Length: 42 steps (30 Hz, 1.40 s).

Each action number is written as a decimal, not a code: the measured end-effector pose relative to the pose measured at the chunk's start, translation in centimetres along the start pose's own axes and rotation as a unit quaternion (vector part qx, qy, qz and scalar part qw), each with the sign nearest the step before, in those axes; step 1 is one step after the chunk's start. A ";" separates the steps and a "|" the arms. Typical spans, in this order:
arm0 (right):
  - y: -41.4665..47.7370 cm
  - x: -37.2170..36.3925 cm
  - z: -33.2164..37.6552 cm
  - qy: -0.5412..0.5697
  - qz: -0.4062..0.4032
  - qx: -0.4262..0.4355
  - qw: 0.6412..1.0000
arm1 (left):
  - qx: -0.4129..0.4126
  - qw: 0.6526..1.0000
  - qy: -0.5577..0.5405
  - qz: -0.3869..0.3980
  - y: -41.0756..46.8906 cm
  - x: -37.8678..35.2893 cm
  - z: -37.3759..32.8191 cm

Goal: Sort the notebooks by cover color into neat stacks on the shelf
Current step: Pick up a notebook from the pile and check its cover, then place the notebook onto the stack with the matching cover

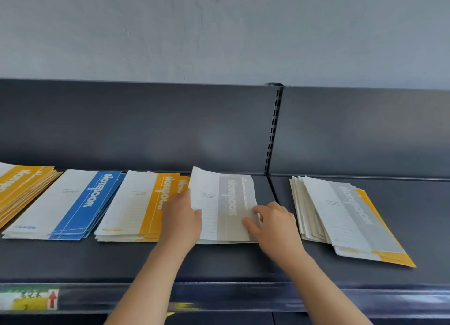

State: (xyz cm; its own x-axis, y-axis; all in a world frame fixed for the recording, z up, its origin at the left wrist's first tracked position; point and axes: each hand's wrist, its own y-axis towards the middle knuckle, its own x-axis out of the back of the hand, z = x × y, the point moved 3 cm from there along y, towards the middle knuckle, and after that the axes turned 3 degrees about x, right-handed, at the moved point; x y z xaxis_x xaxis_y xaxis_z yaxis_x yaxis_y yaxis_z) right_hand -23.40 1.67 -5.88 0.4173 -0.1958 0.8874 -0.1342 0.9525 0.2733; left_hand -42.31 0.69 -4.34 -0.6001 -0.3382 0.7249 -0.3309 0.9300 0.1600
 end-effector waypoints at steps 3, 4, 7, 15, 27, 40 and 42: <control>-0.2 -0.3 0.0 -0.028 0.003 -0.006 1.000 | -0.003 1.000 0.020 0.016 0.2 -0.5 1.0; -0.4 -0.1 0.0 -0.023 -0.004 -0.004 1.000 | -0.009 0.999 0.037 0.014 0.2 -0.5 1.0; -1.2 1.3 -0.9 0.003 -0.049 -0.001 0.999 | -0.048 0.994 0.095 -0.024 -0.1 -0.1 0.0; -4.0 7.5 -10.8 -0.043 -0.125 -0.105 0.986 | -0.178 0.974 -0.116 0.080 -4.7 -4.4 -8.6; -7.0 8.0 -17.1 -0.042 -0.016 -0.015 0.999 | -0.042 0.968 -0.154 0.192 -6.8 -13.6 -14.5; -6.7 8.2 -19.2 0.015 -0.026 0.003 1.000 | 0.025 0.977 -0.170 0.124 -7.2 -14.1 -14.4; -6.8 7.9 -19.0 0.034 -0.029 0.011 0.999 | 0.030 0.979 -0.169 0.113 -7.2 -13.8 -14.1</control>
State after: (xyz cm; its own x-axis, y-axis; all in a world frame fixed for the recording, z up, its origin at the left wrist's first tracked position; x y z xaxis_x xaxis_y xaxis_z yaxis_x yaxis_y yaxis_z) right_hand -2.14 -1.91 -7.74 0.4857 -0.2340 0.8422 -0.1272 0.9343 0.3330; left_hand -21.31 0.67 -6.06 -0.8663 -0.1624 0.4724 -0.1975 0.9800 -0.0253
